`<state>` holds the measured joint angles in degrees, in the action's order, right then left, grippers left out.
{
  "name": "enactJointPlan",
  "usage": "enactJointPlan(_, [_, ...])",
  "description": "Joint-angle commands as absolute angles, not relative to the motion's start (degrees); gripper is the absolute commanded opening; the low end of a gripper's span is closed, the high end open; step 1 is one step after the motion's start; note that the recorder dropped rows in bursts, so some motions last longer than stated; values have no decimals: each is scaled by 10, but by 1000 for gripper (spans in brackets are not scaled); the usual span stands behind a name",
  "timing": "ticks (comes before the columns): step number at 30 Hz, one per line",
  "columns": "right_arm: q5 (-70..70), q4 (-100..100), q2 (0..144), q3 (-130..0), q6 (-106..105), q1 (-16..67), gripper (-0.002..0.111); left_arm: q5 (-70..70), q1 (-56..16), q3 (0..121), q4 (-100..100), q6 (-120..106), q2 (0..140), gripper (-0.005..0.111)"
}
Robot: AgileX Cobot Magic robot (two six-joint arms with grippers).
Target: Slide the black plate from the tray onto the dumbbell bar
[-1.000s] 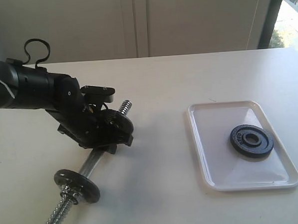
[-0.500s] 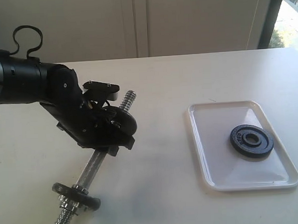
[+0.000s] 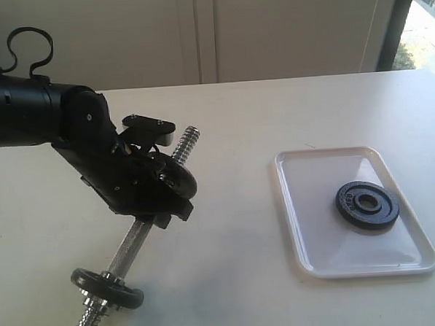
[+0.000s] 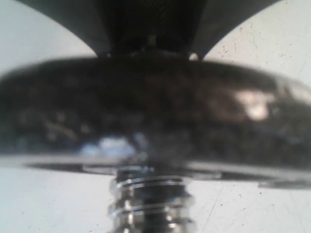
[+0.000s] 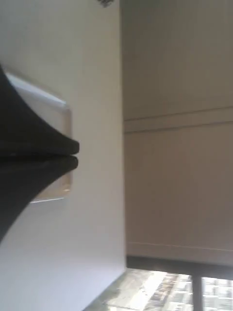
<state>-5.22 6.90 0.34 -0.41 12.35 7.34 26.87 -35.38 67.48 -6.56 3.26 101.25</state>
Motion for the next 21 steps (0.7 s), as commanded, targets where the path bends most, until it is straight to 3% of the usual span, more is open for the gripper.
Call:
enactJointPlan(1, [97, 74, 0, 0, 90, 75, 0, 257, -356, 686, -76, 25, 982, 0])
enactJointPlan(13, [443, 65, 0, 0, 92, 75, 0, 266, -356, 686, -75, 25, 982, 0])
enactJointPlan(18, [379, -36, 0, 0, 92, 75, 0, 268, -356, 686, -74, 25, 982, 0])
enactJointPlan(21, [264, -121, 0, 0, 90, 75, 0, 268, -356, 686, -74, 25, 982, 0])
